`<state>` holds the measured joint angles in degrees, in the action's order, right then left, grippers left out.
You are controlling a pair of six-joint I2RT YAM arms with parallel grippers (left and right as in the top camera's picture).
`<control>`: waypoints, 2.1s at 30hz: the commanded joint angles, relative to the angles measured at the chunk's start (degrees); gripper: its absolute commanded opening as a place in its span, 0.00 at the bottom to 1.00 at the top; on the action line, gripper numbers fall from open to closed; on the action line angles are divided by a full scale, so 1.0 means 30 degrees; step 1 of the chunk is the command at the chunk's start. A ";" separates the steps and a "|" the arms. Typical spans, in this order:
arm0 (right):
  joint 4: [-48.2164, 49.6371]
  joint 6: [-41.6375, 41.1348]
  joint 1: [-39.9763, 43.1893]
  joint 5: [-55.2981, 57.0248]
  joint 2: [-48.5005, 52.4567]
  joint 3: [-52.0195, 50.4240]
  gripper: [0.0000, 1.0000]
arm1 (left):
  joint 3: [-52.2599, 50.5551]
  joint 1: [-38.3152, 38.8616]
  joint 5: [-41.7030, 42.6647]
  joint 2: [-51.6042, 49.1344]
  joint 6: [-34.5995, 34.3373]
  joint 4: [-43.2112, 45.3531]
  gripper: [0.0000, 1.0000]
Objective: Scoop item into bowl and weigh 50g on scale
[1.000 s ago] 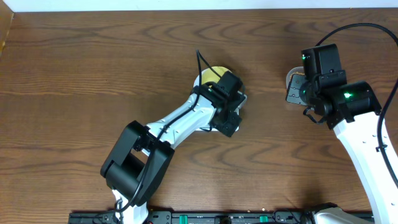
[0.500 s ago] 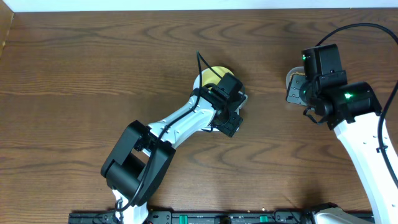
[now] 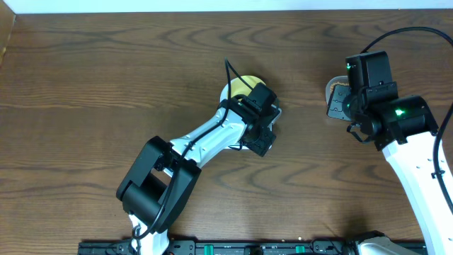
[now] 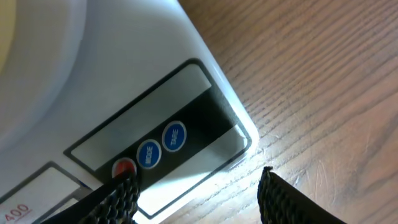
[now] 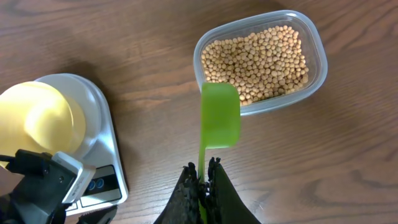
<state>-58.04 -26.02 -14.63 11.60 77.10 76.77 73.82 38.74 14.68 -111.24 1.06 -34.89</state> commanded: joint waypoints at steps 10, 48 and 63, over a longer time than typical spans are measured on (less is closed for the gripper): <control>-0.0284 0.0940 0.0066 0.2470 -0.0357 0.0270 0.01 | 0.0262 -0.1413 -0.3781 0.8561 -0.1457 -0.3381 0.64; 0.1734 0.2659 0.4495 0.3563 0.5909 0.0087 0.01 | 0.0226 -0.2696 -0.2951 1.4382 -0.1457 -0.8218 0.98; 0.3577 0.3483 0.4524 0.2645 0.6324 0.0073 0.01 | 0.0226 -0.2696 0.0481 1.6167 -0.0029 -0.8204 0.98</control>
<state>-47.55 -16.67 -1.19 20.45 94.35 76.77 74.17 30.81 14.48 -66.83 -2.72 -59.37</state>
